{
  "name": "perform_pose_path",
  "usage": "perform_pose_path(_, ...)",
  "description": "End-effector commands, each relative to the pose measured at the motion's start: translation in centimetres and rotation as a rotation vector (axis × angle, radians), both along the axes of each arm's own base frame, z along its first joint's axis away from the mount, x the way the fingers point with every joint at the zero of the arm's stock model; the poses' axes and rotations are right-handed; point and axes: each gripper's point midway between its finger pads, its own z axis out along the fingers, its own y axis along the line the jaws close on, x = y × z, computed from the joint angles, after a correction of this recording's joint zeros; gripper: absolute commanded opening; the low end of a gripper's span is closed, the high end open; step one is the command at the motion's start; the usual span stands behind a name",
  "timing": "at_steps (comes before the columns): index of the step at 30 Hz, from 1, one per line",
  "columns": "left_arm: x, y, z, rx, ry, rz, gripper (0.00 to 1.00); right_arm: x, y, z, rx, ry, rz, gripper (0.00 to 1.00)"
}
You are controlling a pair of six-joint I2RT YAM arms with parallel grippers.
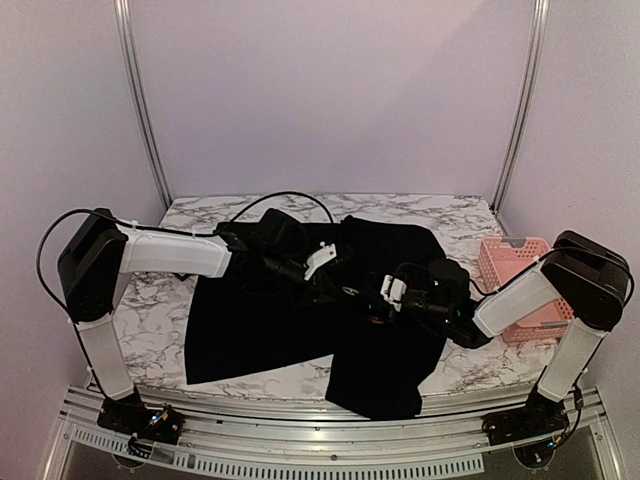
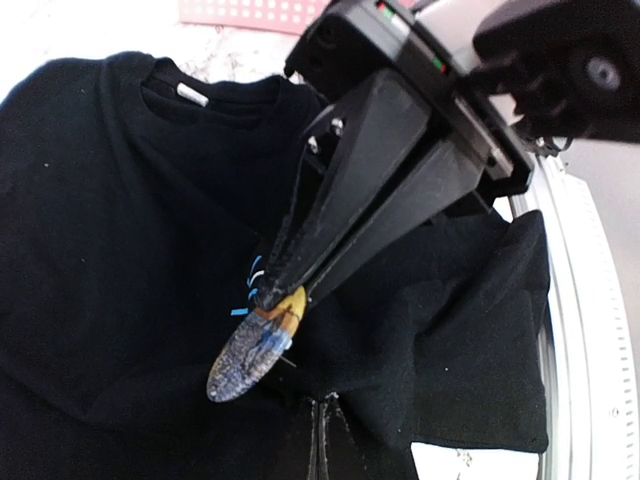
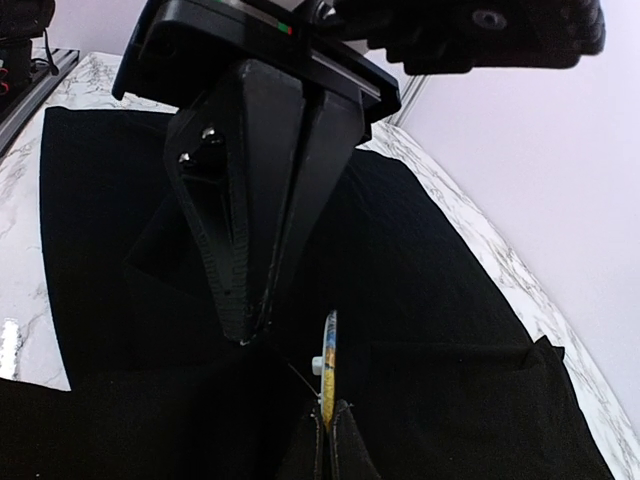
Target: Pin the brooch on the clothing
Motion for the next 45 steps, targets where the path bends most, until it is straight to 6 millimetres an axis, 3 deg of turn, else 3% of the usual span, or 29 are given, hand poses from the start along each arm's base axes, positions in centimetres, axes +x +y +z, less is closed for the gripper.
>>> perform_pose_path(1,0.4,0.0,2.1,-0.05,-0.029,0.016,0.0,0.3,0.1,-0.2,-0.008,-0.026,-0.005,0.0)
perform_pose_path(7,0.5,-0.1,1.8,-0.044,-0.023,0.018,0.0,-0.2,0.3,-0.4,-0.02,-0.036,0.006,0.0)
perform_pose_path(23,1.7,-0.1,1.2,-0.021,-0.045,0.066,0.0,-3.2,0.5,3.3,0.121,0.039,0.163,0.0)
perform_pose_path(27,1.8,-0.4,1.4,-0.042,-0.049,0.07,0.0,-3.3,0.5,3.0,0.112,0.056,0.165,0.0)
perform_pose_path(35,0.9,-0.3,2.5,-0.066,-0.06,0.02,0.0,0.3,-0.7,1.9,0.066,0.006,-0.028,0.0)
perform_pose_path(39,-0.3,-0.2,2.7,-0.083,-0.076,-0.031,0.0,1.1,-0.7,2.3,0.082,-0.036,-0.061,0.0)
perform_pose_path(45,-0.5,-0.4,2.6,-0.097,-0.061,-0.04,0.0,1.9,-0.7,1.2,0.041,-0.121,-0.1,0.0)
